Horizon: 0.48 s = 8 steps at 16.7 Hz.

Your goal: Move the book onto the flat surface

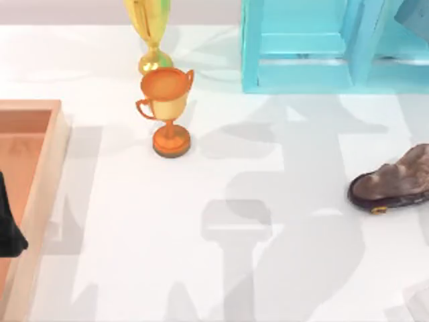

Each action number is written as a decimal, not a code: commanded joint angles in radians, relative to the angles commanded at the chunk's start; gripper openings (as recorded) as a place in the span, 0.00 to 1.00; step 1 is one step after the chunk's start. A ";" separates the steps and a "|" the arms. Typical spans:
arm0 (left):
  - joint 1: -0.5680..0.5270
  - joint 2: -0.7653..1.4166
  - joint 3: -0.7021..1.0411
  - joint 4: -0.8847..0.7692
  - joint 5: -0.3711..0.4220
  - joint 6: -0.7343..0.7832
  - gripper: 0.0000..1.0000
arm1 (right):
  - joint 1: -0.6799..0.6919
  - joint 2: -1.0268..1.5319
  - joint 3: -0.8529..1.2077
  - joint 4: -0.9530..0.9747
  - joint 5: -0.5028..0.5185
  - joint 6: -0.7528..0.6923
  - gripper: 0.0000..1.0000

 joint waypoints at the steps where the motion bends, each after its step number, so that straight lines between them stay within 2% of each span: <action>1: 0.000 0.000 0.000 0.000 0.000 0.000 1.00 | 0.000 -0.041 -0.020 -0.021 -0.002 0.003 0.00; 8: 0.000 0.000 0.000 0.000 0.000 0.000 1.00 | -0.003 -0.316 -0.160 -0.169 -0.013 -0.005 0.00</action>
